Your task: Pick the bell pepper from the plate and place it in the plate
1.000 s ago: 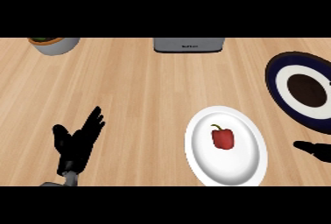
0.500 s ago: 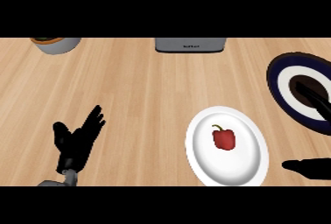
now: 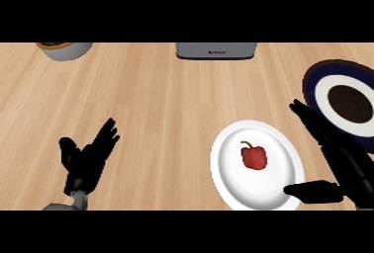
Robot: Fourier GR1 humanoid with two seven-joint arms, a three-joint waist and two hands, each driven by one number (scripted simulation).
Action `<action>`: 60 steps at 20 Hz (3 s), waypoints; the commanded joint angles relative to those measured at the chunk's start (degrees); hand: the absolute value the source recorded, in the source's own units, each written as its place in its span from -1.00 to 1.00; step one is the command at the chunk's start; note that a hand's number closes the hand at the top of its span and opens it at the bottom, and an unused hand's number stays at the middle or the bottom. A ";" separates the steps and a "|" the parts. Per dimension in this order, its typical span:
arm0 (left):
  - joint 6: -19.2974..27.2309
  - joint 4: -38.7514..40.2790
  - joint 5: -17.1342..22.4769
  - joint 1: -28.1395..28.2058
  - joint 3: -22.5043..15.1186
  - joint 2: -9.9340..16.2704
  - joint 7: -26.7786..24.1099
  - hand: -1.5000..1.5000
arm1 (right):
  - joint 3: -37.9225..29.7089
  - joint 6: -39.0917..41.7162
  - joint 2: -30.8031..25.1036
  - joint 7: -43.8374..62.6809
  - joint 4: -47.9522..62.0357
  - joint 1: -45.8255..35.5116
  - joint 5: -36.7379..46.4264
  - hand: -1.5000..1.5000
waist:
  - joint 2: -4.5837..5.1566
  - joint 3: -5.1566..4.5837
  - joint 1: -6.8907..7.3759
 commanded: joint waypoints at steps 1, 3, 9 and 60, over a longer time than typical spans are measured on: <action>-0.37 2.84 -1.58 2.05 -0.28 -1.52 -1.32 0.00 | 0.11 2.95 1.48 -0.06 -0.45 2.81 1.99 -1.00 | 0.17 -0.14 -0.34; -0.52 0.26 -1.63 1.88 0.03 -0.92 0.22 0.00 | 3.67 1.90 7.07 -1.10 6.59 -0.93 4.66 -1.00 | 0.23 -0.13 0.08; -1.18 -4.58 -1.57 4.10 0.90 -0.48 3.00 0.00 | 6.21 4.33 12.35 3.57 5.61 -2.80 9.82 -1.00 | 0.15 -0.12 0.22; -5.38 1.53 -6.48 3.12 8.02 -5.85 -0.13 0.00 | -2.45 -17.52 17.95 -28.11 -16.98 33.10 14.72 1.00 | -0.08 -0.11 -2.12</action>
